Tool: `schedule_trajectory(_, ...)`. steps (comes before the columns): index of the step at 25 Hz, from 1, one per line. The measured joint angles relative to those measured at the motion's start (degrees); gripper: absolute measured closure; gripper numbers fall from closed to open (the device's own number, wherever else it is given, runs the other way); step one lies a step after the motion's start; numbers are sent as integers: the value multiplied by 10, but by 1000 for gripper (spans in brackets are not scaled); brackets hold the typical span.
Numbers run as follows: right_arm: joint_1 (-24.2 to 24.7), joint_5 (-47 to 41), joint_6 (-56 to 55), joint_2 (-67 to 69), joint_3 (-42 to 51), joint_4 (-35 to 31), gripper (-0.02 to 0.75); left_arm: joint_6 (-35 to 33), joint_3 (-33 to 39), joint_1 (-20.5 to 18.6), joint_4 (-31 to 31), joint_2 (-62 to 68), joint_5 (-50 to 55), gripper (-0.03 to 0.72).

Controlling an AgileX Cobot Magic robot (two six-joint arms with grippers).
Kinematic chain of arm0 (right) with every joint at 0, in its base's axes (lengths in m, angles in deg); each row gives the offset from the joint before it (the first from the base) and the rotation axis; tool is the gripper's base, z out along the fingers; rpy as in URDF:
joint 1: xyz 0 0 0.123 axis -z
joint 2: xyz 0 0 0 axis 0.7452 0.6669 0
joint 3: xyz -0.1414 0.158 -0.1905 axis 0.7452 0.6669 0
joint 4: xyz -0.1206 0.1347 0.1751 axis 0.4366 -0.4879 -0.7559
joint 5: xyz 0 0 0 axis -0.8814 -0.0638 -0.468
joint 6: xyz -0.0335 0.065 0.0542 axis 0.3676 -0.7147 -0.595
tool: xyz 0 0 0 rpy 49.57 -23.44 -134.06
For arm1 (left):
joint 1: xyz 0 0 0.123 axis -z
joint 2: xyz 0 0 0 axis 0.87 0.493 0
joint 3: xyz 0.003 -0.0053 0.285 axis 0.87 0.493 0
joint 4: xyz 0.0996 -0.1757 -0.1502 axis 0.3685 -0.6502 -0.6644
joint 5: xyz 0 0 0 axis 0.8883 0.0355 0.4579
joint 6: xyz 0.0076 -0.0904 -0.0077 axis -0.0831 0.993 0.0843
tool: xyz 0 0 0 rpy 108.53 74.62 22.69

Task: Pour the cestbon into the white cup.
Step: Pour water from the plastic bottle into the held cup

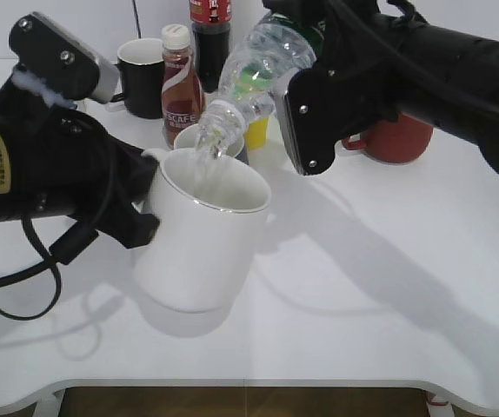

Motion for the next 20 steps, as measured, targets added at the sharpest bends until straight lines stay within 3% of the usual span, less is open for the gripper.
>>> schedule_trajectory(8, 0, -43, -47, 0, -1, 1, 282, 0, 0, 0, 0, 0, 2, 660)
schedule_trajectory(16, 0, -123, -386, 0, -1, 37, 282, 0, 0, -21, 1, 0, -12, 660)
schedule_trajectory(20, 0, -128, -553, 0, -1, 121, 282, 0, 0, -57, 1, 0, -45, 660)
